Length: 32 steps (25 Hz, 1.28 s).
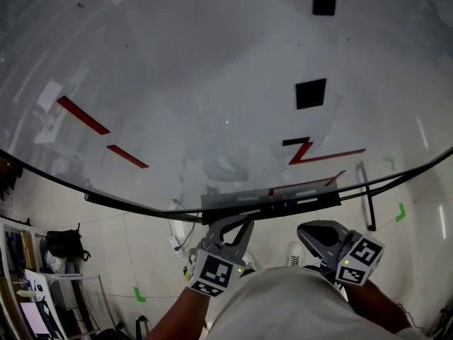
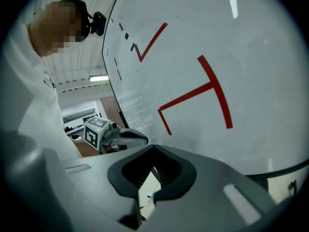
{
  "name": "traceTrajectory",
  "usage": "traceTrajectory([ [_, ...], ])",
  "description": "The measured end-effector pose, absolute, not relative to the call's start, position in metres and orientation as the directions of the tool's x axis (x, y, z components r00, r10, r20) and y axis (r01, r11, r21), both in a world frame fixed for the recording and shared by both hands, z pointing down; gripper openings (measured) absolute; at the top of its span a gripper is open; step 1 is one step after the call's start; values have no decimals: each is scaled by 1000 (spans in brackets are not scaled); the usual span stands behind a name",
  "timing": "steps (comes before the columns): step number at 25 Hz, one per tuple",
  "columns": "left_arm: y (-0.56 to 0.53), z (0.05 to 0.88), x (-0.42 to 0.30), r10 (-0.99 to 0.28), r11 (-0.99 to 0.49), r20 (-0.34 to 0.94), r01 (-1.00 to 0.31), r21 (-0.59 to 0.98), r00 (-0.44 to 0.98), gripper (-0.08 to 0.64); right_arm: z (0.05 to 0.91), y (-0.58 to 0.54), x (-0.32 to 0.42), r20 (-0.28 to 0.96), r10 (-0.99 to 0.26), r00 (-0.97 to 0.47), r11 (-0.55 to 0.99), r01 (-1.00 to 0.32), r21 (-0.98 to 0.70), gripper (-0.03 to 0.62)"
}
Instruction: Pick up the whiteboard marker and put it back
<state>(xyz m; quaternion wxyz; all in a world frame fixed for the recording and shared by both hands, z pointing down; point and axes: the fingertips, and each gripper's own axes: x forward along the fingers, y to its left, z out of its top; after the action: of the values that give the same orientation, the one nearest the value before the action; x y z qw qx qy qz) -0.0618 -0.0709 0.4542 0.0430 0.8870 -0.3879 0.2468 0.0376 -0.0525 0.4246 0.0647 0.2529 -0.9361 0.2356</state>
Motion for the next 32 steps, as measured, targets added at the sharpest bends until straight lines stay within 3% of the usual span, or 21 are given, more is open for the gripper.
traceTrajectory([
  [4, -74, 466, -61, -652, -729, 541, -636, -255, 530, 21, 423, -55, 41, 239, -462, -854, 752, -520, -405, 2],
  [17, -73, 515, -75, -561, -810, 759, -412, -418, 332, 66, 427, -52, 47, 249, -471, -846, 742, -533, -407, 2],
  [32, -84, 548, -68, -522, -841, 826, -291, -456, 213, 86, 425, -51, 60, 246, -483, -840, 738, -542, -402, 2],
])
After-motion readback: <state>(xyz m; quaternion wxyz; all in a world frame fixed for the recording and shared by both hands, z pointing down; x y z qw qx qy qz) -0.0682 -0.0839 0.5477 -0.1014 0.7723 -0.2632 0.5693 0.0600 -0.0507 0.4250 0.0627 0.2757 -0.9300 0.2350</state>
